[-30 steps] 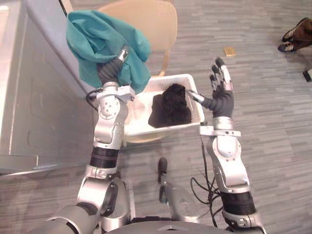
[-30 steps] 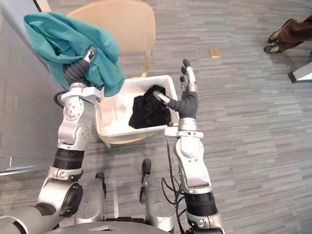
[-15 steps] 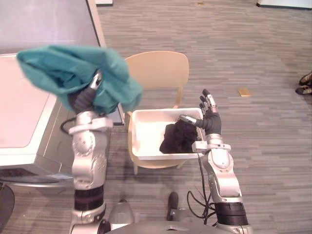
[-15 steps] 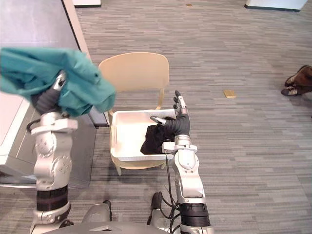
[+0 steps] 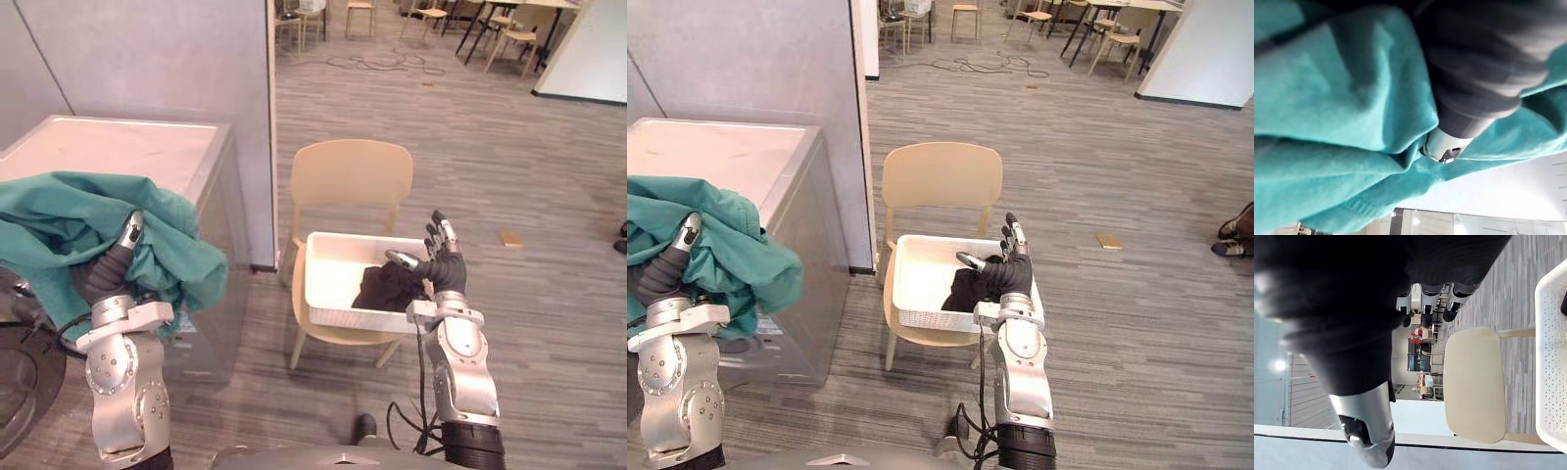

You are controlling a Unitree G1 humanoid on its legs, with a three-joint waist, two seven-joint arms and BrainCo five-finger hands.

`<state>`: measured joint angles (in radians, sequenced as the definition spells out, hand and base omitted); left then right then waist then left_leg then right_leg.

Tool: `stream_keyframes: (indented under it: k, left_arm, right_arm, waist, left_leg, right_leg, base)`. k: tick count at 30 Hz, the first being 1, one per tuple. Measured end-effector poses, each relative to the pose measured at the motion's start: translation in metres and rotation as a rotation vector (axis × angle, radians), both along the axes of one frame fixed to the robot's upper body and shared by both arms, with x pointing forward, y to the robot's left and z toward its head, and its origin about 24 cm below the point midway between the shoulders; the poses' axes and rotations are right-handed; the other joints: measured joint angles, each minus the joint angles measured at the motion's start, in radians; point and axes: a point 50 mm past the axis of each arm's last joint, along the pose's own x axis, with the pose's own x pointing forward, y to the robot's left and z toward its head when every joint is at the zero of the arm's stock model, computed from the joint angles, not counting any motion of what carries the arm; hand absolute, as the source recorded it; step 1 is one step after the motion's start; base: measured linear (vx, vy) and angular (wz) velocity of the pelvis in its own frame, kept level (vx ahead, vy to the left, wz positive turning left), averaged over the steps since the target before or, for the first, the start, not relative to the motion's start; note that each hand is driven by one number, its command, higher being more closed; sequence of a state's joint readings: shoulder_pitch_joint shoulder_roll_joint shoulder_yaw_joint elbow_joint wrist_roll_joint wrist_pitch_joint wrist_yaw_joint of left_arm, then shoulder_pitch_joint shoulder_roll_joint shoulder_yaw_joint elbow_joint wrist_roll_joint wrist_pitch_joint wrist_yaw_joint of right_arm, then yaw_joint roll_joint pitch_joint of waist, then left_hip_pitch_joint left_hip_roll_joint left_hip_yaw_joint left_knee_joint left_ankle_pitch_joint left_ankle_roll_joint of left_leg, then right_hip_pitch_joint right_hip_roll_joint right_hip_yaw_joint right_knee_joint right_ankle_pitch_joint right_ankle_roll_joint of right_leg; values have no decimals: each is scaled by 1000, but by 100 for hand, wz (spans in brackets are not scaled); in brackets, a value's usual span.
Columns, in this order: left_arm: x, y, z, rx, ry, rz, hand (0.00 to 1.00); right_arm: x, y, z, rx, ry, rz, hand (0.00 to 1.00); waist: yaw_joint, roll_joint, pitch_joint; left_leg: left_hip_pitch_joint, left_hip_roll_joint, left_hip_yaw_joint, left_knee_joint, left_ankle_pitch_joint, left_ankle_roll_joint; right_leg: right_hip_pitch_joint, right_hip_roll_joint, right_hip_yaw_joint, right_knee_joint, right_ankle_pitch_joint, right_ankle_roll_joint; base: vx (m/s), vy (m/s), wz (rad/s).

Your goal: Pick up the laundry basket with both hands and put the clothes into the washing machine.

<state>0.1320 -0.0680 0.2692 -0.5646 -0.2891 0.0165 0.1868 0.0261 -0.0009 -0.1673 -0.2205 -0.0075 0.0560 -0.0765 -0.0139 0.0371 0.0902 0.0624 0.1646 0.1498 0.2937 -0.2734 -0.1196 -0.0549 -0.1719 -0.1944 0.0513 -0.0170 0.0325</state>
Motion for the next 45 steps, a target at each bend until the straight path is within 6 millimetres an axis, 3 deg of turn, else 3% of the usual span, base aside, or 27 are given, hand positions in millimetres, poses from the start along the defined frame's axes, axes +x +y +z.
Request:
stream_keyframes:
  k: [1,3,6,7,8,9,10,11,13,15,17,19,20,21,22,23,25,27,28,30,32,35,36,39,42,44,45]
  left_arm:
    - [0,-1,-1,-10,1,3,100]
    - [4,-5,-4,-19,12,-21,100]
    - [8,-12,-3,-22,4,-53,100]
    - [8,-12,-1,-30,-9,-49,100]
    - [9,-12,0,-31,-20,-48,100]
    - [10,-11,3,-30,-35,-40,100]
    - [10,-10,5,-29,-44,-36,100]
    - [11,-10,3,-29,-35,-36,100]
    - [11,-11,3,-19,-26,-38,100]
    - [12,-14,2,-13,-11,-49,100]
    - [13,-17,1,2,-6,-68,100]
    - [14,-25,1,8,-3,-116,100]
    - [15,-28,-1,6,5,-128,100]
    - [14,-27,-4,10,20,-133,100]
    - [14,-27,-2,26,2,-140,100]
    - [15,-27,-3,23,7,-143,100]
    - [15,-26,-16,10,68,-139,100]
    - [16,-28,-24,-1,106,-149,100]
    - [17,-30,-23,0,103,-160,100]
    - [17,-31,-24,3,110,-161,100]
    - [19,-36,-26,9,118,-180,100]
    - [24,-42,-33,1,148,-213,100]
    - [27,-45,-36,-3,157,-227,100]
    - [28,-47,-38,-5,168,-236,100]
    - [31,-49,-45,-11,197,-242,100]
    - [32,-48,-51,-17,222,-240,100]
    - [29,-45,-54,-19,236,-228,100]
  right_arm:
    - [0,0,0,3,0,-2,0]
    - [-1,-2,-1,12,1,-36,0]
    - [-4,-10,4,-12,-18,-89,0]
    - [-4,-9,13,-18,-54,-86,0]
    - [-3,-7,17,-18,-79,-82,0]
    - [-2,-3,23,-9,-106,-73,0]
    - [-1,3,30,-6,-137,-51,0]
    - [2,4,36,-16,-160,-41,0]
    - [4,9,56,-21,-262,-35,0]
    - [3,8,58,-20,-269,-42,0]
    - [1,2,58,-22,-269,-79,0]
    - [-3,-16,59,-77,-266,-166,0]
    - [-4,-23,62,-100,-272,-188,0]
    - [-9,-29,62,-128,-268,-214,0]
    - [-14,-34,68,-143,-295,-247,0]
    - [-15,-36,69,-149,-300,-254,0]
    - [-15,-35,66,-159,-283,-234,0]
    - [-21,-35,57,-160,-245,-233,0]
    - [-25,-36,58,-164,-250,-243,0]
    - [-31,-38,52,-134,-230,-276,0]
    - [-35,-40,51,-128,-228,-296,0]
    - [-36,-40,51,-134,-222,-301,0]
    - [-38,-43,50,-137,-216,-318,0]
    - [-49,-55,41,-177,-161,-386,0]
    - [-74,-74,25,-209,-61,-485,0]
    - [-91,-85,15,-234,13,-531,0]
    - [-99,-88,6,-243,69,-542,0]
  waist:
    - [-4,-1,0]
    - [-27,-15,20]
    - [-38,-16,24]
    - [-13,20,13]
    - [-6,33,21]
    - [-4,29,27]
    - [16,-18,11]
    - [27,-19,11]
    - [25,-24,9]
    - [27,-25,11]
    - [19,-24,18]
    - [-1,-15,35]
    - [-10,4,60]
    - [-38,0,45]
    - [-47,-25,37]
    - [-48,-26,42]
    - [-43,-19,49]
    - [-48,0,38]
    - [-60,24,35]
    - [-71,-7,36]
    - [-87,-12,33]
    - [-101,18,47]
    - [-113,44,70]
    - [-152,59,93]
    - [-183,47,92]
    - [-199,46,96]
    - [-214,43,98]
  left_leg:
    - [-8,-8,-15,4,3,3]
    - [-42,-49,-79,53,15,21]
    - [-65,-97,-126,52,32,51]
    - [-85,-86,-131,30,42,74]
    - [-100,-79,-143,32,47,79]
    - [-123,-81,-175,31,55,79]
    - [-153,-124,-203,6,73,76]
    - [-164,-128,-209,1,77,76]
    - [-212,-148,-263,-11,111,72]
    - [-220,-159,-283,-41,150,60]
    - [-213,-145,-177,-72,192,79]
    - [-190,-147,-60,-100,274,136]
    - [-170,-146,-70,-138,328,122]
    - [-126,-156,-94,-276,384,71]
    - [-127,-143,17,-214,265,144]
    - [-151,-138,62,-178,248,128]
    - [-211,-70,144,-2,185,130]
    - [-214,26,136,133,102,71]
    - [-201,31,105,86,49,30]
    - [-191,-47,97,48,61,58]
    - [-185,-100,90,30,56,102]
    - [-113,-149,98,-28,69,151]
    - [-55,-152,99,-66,80,188]
    - [15,-153,84,-118,75,217]
    - [65,-189,74,-176,79,212]
    - [82,-212,84,-200,81,215]
    - [103,-228,102,-226,78,210]
  right_leg:
    - [-5,2,26,15,-8,-8]
    - [-20,-3,122,109,-51,-93]
    - [25,-7,189,81,-83,-120]
    - [30,12,212,82,-140,-117]
    - [13,35,231,120,-135,-68]
    - [6,85,259,179,-114,-8]
    - [26,117,257,153,-115,-17]
    - [26,107,264,124,-101,9]
    - [25,100,226,59,-59,13]
    - [42,86,195,40,-33,43]
    - [90,68,134,44,-32,43]
    - [99,75,56,149,-37,28]
    - [68,87,39,223,-82,-6]
    - [74,103,51,113,-51,-32]
    - [79,66,40,81,-26,8]
    - [93,54,20,65,-34,19]
    - [95,36,-21,46,-25,19]
    - [109,31,-64,12,-19,35]
    - [107,29,-70,4,-17,46]
    - [108,-29,-77,4,-5,49]
    - [101,-82,-94,43,20,56]
    - [14,-151,-83,281,66,-12]
    - [-71,-151,-12,472,105,-128]
    - [-125,-33,96,596,-33,-22]
    - [-143,97,97,450,-93,4]
    - [-155,169,95,324,-82,-7]
    - [-154,209,84,237,-29,-36]
  base:
    - [-34,4,75]
    - [-62,6,109]
    - [-16,52,121]
    - [-16,43,41]
    - [-38,19,55]
    - [-28,-26,78]
    - [13,-30,69]
    - [38,-8,65]
    - [79,12,68]
    - [79,6,100]
    - [28,31,127]
    - [8,76,164]
    - [-80,98,219]
    - [-63,42,217]
    - [6,10,195]
    - [50,-2,118]
    - [-4,52,55]
    - [-21,153,39]
    - [-54,283,27]
    - [-49,320,35]
    - [-24,275,35]
    - [13,324,2]
    - [59,358,2]
    - [74,208,16]
    - [172,115,16]
    - [251,82,-8]
    - [277,55,-25]
